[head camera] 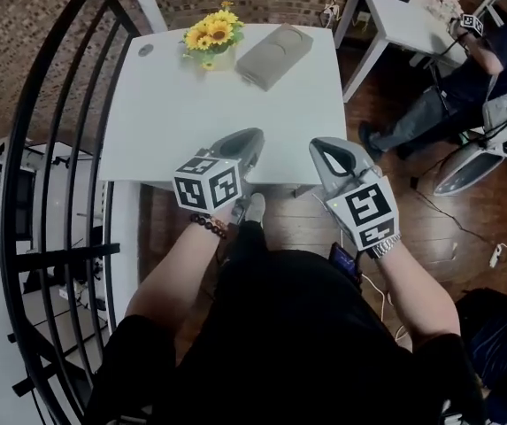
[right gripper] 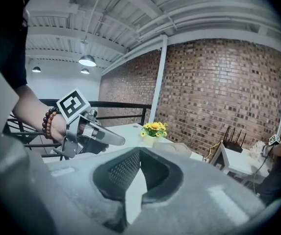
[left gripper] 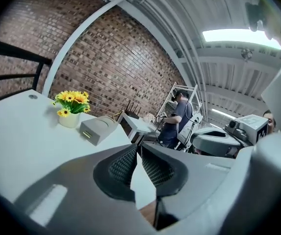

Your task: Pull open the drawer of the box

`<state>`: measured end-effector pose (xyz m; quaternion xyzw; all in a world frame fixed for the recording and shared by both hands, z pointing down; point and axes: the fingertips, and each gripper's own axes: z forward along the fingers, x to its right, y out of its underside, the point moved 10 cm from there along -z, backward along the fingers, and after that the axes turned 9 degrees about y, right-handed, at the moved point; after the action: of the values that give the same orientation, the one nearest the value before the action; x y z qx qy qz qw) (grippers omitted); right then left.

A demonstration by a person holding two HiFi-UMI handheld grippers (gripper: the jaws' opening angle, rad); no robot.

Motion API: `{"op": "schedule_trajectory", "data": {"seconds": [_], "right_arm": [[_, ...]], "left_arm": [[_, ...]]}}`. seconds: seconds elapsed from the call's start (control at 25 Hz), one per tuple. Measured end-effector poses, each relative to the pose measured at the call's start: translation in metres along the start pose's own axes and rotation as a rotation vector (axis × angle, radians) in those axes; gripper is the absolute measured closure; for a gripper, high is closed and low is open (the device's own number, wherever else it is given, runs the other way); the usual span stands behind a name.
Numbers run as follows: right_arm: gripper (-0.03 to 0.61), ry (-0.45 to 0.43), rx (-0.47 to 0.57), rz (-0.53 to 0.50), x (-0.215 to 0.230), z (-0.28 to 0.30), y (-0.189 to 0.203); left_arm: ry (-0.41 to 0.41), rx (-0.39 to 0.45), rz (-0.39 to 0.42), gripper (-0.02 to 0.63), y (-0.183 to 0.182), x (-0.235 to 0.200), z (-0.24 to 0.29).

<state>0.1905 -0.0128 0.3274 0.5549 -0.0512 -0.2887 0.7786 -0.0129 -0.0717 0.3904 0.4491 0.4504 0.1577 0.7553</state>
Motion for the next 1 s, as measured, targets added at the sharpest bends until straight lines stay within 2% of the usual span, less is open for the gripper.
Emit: {"op": "schedule_trajectory", "data": {"seconds": [0.4, 0.52, 0.8, 1.0], "right_arm": [[0.586, -0.042, -0.133, 0.049, 0.031, 0.142, -0.008], [0.552, -0.055, -0.174, 0.066, 0.034, 0.177, -0.005], [0.548, -0.08, -0.238, 0.065, 0.043, 0.249, 0.004], [0.546, -0.09, -0.283, 0.065, 0.05, 0.283, 0.013]], "left_arm": [[-0.026, -0.085, -0.237, 0.565, -0.026, -0.137, 0.074], [-0.066, -0.109, -0.285, 0.56, -0.025, -0.171, 0.09], [-0.054, -0.094, -0.506, 0.543, -0.013, -0.225, 0.127], [-0.052, -0.082, -0.604, 0.518, -0.003, -0.245, 0.144]]}}
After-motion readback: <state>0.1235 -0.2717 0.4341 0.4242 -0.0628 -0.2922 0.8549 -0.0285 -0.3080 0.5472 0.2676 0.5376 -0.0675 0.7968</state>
